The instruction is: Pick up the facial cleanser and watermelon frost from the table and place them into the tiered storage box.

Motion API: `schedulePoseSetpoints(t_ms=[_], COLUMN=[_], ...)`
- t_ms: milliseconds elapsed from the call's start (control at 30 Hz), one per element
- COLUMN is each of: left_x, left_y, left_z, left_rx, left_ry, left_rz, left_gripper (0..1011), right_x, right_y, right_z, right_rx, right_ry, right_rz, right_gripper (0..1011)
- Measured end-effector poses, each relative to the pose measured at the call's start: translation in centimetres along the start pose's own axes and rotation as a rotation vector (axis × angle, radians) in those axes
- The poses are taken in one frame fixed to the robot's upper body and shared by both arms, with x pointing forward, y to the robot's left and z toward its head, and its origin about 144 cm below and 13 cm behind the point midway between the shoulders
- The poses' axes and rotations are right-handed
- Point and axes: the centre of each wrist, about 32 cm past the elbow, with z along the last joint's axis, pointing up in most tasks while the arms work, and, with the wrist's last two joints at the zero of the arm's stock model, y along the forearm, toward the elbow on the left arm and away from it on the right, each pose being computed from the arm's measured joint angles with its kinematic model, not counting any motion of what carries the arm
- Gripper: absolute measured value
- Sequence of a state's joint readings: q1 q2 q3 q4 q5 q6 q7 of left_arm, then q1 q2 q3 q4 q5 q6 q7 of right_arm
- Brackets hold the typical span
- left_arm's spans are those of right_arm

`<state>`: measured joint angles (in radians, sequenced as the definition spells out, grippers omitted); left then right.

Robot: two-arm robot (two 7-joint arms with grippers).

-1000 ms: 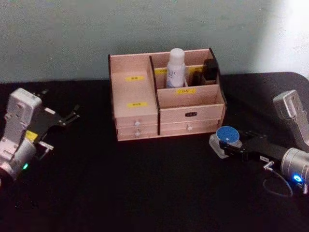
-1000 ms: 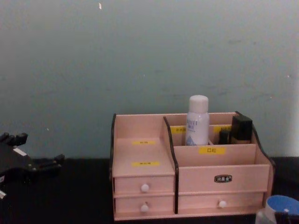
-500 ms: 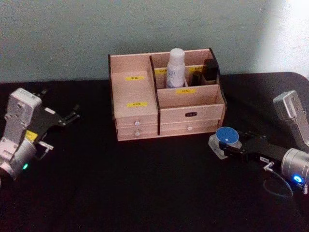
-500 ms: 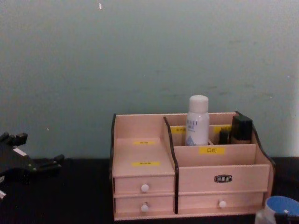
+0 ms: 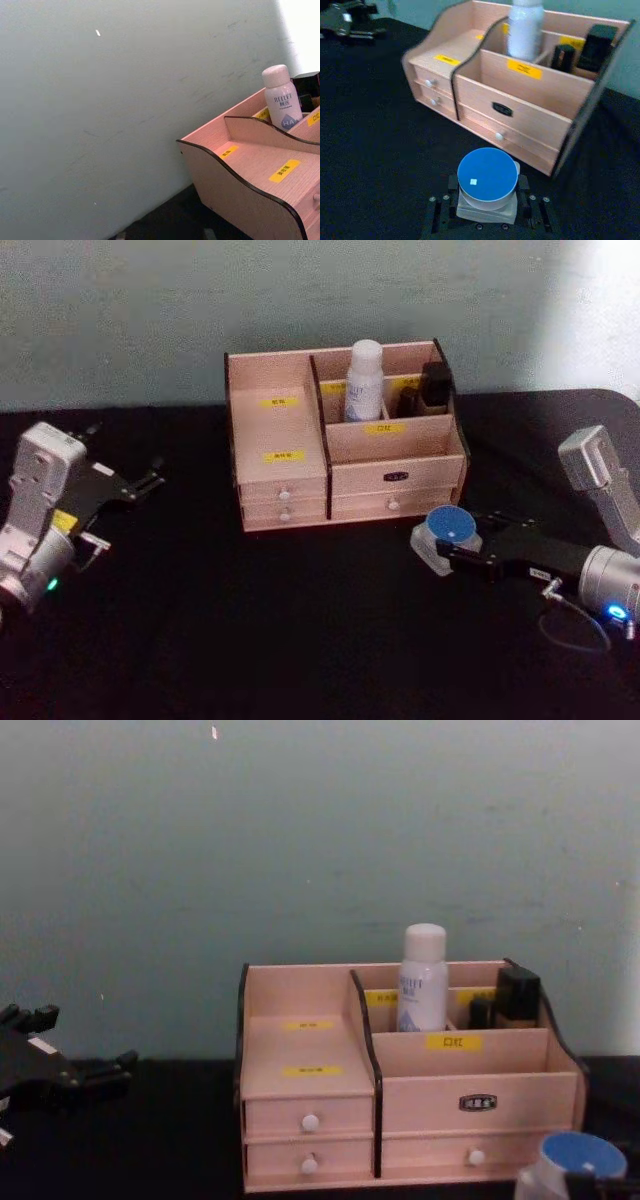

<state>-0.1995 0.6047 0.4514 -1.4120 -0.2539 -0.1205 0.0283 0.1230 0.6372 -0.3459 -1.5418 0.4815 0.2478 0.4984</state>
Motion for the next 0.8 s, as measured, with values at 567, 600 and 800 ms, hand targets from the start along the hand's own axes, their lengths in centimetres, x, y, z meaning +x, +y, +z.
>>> schedulePoseSetpoints(t_ms=[567,600,800], left_x=[0.0,0.0,0.0], left_y=[0.0,0.0,0.0], left_z=[0.0,0.0,0.0], left_rx=[0.0,0.0,0.0], left_ry=[0.0,0.0,0.0], left_rz=[0.0,0.0,0.0], left_gripper=[1001,1001,1001], right_x=[-0.1,-0.1,-0.5], right_y=[2.2,2.6,3.9], right_z=[4.0,4.4,5.5], right_rx=[0.075,0.077,0.082], right_ry=[-0.072,-0.075,-0.091], right_rz=[0.144,0.151,0.169], right_gripper=[698,698,698])
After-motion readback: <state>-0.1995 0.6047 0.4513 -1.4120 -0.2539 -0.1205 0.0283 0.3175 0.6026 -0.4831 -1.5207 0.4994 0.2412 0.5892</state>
